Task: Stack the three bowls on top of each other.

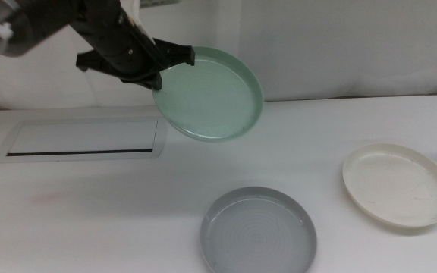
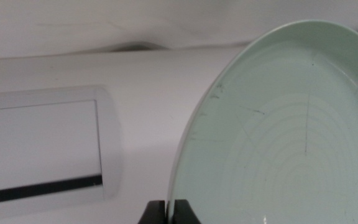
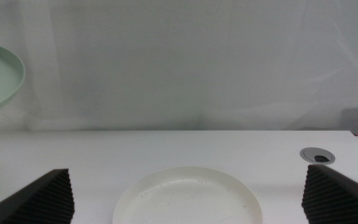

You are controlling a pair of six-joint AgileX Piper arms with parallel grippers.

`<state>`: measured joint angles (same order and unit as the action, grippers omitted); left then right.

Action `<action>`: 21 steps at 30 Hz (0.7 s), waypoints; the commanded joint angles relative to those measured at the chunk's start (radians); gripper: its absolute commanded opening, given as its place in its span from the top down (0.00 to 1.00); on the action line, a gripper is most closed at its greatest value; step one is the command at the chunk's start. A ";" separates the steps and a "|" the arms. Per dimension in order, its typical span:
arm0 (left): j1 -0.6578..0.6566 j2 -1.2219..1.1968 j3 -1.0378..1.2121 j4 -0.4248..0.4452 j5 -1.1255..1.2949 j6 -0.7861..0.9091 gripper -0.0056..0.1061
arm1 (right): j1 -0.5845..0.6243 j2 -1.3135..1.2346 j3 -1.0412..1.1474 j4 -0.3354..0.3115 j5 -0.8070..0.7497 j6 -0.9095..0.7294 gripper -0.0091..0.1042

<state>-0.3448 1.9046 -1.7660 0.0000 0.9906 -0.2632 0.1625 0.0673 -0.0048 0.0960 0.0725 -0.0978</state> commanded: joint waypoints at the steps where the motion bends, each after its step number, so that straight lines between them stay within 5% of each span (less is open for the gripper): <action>1: -0.038 -0.047 -0.006 -0.016 0.051 0.058 0.98 | -0.004 -0.005 0.020 -0.006 0.003 -0.007 0.01; 9: -0.156 -0.154 0.093 -0.016 0.081 0.097 0.98 | -0.004 -0.005 0.020 -0.006 0.003 -0.007 0.01; 21: -0.248 -0.388 0.685 -0.052 -0.312 0.004 0.98 | -0.004 -0.005 0.020 -0.006 0.003 -0.007 0.01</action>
<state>-0.5828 1.5177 -1.1266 -0.0247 0.7477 -0.2378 0.1625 0.0673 -0.0048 0.0960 0.0744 -0.1020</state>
